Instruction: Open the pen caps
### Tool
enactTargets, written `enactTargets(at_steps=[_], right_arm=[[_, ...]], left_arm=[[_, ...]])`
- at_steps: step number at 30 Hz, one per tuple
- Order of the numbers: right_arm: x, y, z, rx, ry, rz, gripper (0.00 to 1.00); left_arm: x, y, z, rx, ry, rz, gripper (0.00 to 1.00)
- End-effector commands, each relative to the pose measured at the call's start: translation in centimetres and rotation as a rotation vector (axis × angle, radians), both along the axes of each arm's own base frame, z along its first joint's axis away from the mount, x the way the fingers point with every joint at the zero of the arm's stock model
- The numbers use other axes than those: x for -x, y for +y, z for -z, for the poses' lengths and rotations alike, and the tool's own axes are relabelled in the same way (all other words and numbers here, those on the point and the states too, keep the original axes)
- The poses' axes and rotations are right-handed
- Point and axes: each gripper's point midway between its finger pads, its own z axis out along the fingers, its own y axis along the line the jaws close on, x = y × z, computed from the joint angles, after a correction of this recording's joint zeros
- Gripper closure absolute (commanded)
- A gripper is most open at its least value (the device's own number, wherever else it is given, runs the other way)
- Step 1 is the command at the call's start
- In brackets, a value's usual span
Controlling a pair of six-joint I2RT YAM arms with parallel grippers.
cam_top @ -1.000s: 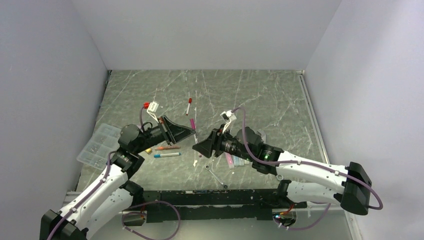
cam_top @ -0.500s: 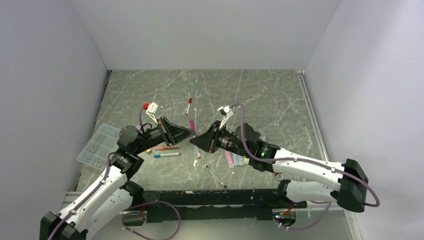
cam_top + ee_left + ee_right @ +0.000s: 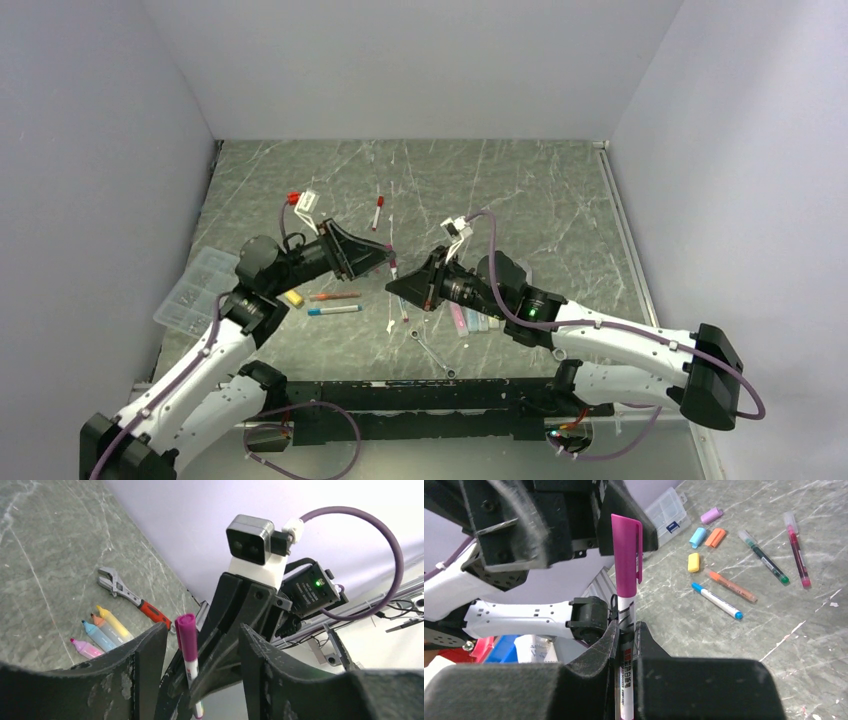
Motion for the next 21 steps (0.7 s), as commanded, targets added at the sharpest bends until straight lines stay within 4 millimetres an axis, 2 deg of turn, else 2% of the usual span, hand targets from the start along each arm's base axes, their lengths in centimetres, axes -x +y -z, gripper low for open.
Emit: enactTargets(at_steps=[1,7,13,18,21], right_arm=[[0.0,-0.4,-0.9,-0.023,-0.033,0.007,1.0],[-0.1,-0.4,-1.1,-0.025,-0.035,0.01,1.0],[-0.3,-0.4,-0.8,-0.024,-0.027,0.023,1.0],[-0.5,-0.4,-0.7,-0.022,-0.022,0.03,1.0],[-0.6,-0.4,-0.8,-0.022,-0.021,0.034,1.0]], left_arm=[[-0.3,-1.1,-1.5,0.024,-0.051,0.061,0.48],[-0.2,-1.3,-1.3,0.033,-0.042,0.083,0.65],[0.2,-1.1,-1.1,0.02,-0.042,0.085,0.66],[0.7,-1.5,-0.7,0.022,-0.031,0.117,0.56],[0.8,-1.7,-0.4,0.015,-0.025,0.125,0.61]])
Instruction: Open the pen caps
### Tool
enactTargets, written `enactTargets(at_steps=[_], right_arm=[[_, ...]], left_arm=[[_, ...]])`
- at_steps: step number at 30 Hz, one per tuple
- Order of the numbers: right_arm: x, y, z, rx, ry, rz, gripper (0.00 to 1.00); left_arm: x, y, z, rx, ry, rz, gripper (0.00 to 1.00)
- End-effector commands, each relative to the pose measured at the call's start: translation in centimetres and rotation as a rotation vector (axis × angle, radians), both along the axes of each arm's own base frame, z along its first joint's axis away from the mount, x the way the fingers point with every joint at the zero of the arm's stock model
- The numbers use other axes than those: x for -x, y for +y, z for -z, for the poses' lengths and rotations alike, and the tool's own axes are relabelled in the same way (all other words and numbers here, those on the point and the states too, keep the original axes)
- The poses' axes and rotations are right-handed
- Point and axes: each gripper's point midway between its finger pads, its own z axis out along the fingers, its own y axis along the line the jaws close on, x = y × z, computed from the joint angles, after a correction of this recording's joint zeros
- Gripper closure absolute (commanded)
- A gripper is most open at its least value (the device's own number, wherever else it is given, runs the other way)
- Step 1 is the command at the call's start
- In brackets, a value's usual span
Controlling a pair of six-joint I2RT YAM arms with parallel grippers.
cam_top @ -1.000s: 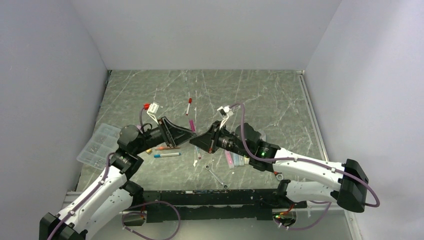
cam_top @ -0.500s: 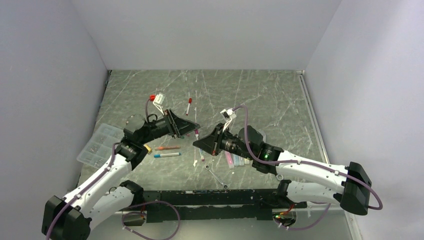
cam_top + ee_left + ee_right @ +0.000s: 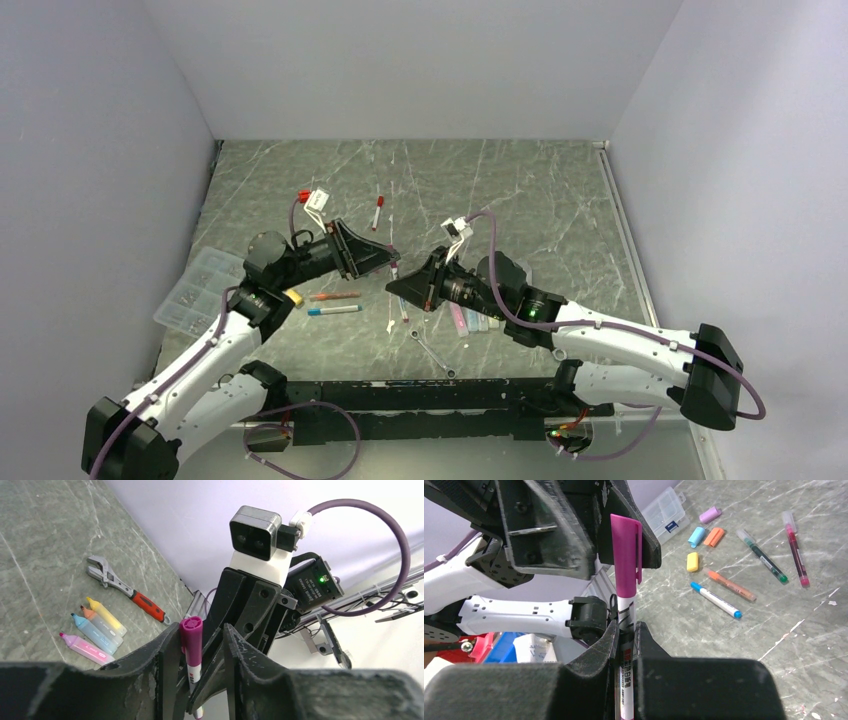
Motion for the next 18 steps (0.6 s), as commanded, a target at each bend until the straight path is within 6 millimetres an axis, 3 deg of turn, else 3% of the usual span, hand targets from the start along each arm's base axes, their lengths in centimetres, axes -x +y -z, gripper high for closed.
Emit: enactTargets(at_steps=[1,4,7,12,16,18], right_arm=[[-0.51,-0.21,-0.9,-0.024,-0.022,0.027,1.0],[-0.56,-0.18,-0.97,-0.026,-0.021,0.03,1.0],[-0.61,-0.16,-0.89,-0.023,-0.019,0.032,1.0],[-0.7,-0.18,-0.74,-0.02,-0.015,0.037,1.0],[-0.77,-0.19,-0.65,-0.019,-0.013,0.041,1.0],[-0.81,-0.2,-0.64,-0.018,-0.013,0.044,1.0]], left_arm=[[1.03,-0.39,-0.63,0.013,-0.044,0.048,0.65],[1.1,-0.52,-0.37,0.016,-0.036,0.051,0.75],[1.14,-0.68,-0.18,0.017,-0.027,0.058,0.79],[1.28,-0.96,-0.1,0.007,-0.025,0.072,0.73],[1.38,-1.11,-0.02,0.004,-0.023,0.08,0.6],[1.43,-1.18,0.14,0.002,-0.02,0.084,0.61]])
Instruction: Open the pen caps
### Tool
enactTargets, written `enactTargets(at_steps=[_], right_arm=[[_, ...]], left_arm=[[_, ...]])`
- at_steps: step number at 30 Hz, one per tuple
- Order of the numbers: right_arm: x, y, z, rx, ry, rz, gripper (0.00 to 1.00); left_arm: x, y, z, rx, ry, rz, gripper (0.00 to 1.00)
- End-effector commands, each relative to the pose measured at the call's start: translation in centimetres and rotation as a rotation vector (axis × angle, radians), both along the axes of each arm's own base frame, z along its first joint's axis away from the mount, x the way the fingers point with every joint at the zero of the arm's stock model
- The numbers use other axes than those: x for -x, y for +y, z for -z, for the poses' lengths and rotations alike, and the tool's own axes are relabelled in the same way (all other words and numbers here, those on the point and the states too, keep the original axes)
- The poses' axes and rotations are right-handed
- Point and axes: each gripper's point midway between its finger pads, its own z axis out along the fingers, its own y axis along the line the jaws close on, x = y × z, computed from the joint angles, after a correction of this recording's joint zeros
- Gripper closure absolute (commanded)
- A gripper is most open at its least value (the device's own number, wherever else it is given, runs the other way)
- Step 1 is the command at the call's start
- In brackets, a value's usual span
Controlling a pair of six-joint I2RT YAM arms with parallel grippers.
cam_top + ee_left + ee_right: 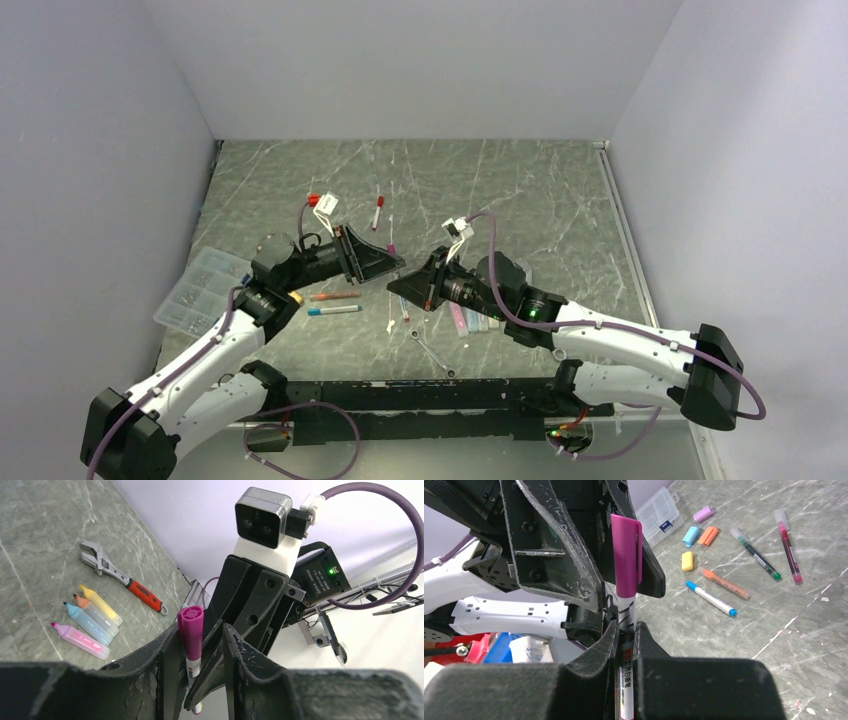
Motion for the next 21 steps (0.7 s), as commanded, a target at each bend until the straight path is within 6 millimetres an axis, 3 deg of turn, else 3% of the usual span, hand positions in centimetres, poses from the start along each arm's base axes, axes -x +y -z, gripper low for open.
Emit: enactTargets(at_steps=[1,6,12,17,21], right_arm=[[-0.5,0.0,-0.9,-0.029,-0.019,0.023,1.0],[-0.5,0.1,-0.7,-0.023,-0.017,0.021,1.0],[0.2,-0.6,0.9,0.005,0.008,0.01,1.0],[1.3,-2.7,4.4,0.057,0.066,0.026,1.0],[1.9,-4.3,5.9,0.066,0.1,0.061,1.0]], left_arm=[[0.9,-0.3,-1.2,0.021,-0.048,0.05,0.64],[0.7,-0.2,-1.1,0.014,-0.047,0.028,1.0],[-1.0,0.7,-1.8,-0.014,-0.055,-0.104,1.0],[-3.5,2.0,-5.6,-0.022,-0.15,-0.263,1.0],[-5.1,1.8,-8.0,0.004,-0.188,-0.304,1.0]])
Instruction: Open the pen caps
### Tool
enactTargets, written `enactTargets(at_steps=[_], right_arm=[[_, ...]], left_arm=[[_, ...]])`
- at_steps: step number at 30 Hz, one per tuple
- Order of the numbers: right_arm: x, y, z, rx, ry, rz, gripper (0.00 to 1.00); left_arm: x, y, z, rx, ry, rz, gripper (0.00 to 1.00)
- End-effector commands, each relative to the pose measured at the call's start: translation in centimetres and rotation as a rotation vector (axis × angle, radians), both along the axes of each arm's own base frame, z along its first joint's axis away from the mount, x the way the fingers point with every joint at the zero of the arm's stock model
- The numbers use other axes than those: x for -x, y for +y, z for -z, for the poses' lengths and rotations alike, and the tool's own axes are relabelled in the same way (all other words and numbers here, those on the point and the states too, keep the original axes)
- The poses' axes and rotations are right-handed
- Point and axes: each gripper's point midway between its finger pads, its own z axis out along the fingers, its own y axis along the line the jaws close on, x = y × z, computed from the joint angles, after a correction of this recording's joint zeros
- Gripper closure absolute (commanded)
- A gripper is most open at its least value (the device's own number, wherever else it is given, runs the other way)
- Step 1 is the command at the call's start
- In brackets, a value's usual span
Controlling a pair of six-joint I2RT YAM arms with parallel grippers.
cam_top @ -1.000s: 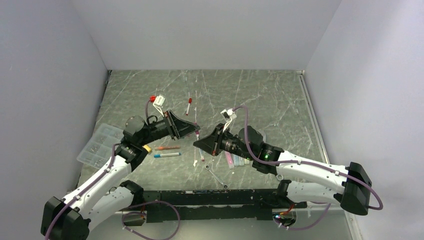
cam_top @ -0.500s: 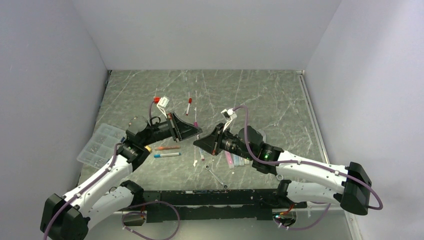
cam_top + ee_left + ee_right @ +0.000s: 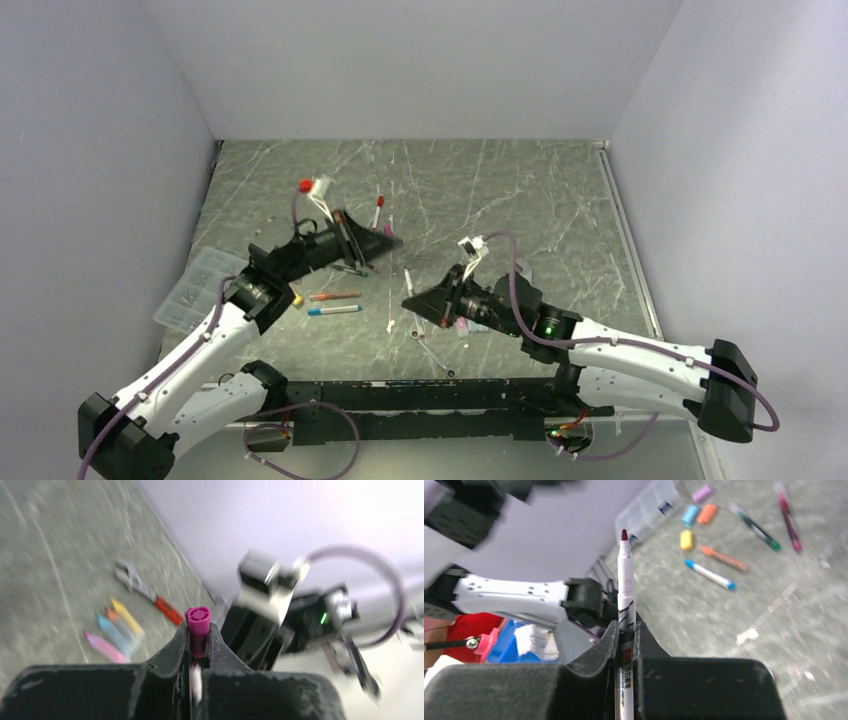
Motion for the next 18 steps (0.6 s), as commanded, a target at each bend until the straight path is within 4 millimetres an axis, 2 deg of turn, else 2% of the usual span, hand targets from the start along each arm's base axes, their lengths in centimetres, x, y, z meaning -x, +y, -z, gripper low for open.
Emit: enactTargets(at_steps=[1,6,7,9,11,14,16,18], right_arm=[[0.3,-2.9,4.6,0.105,0.087,0.079,1.0],[0.1,-4.7,4.1,0.119,0.065,0.141,1.0],[-0.5,-5.4,4.1,0.143,0.067,0.185,1.0],[-2.3,-8.1,5.9,0.297,0.093,0.342,1.0],[-3.6,-11.1,8.0,0.503,0.103,0.481,1.0],[-4.9,-14.8,10.5,0.769,0.112,0.633,1.0],[-5.2,-16.0,12.0,0.88,0.128,0.656,1.0],[-5.7,-16.5,13.5,0.92,0.163,0.639,1.0]], left_arm=[[-4.6,1.9,-7.6,0.093,-0.214,-0.217,1.0],[-5.7,1.4,-7.6,0.101,-0.191,-0.226,1.0],[-6.0,1.4,-7.2,0.086,-0.175,-0.236,1.0],[-6.3,1.4,-5.8,0.021,-0.139,-0.241,1.0],[-6.1,1.6,-3.7,-0.07,-0.085,-0.235,1.0],[-4.9,2.1,0.6,-0.182,-0.008,-0.203,1.0],[-3.7,3.0,3.1,-0.231,0.044,-0.206,1.0],[-2.5,4.0,5.4,-0.269,0.094,-0.217,1.0]])
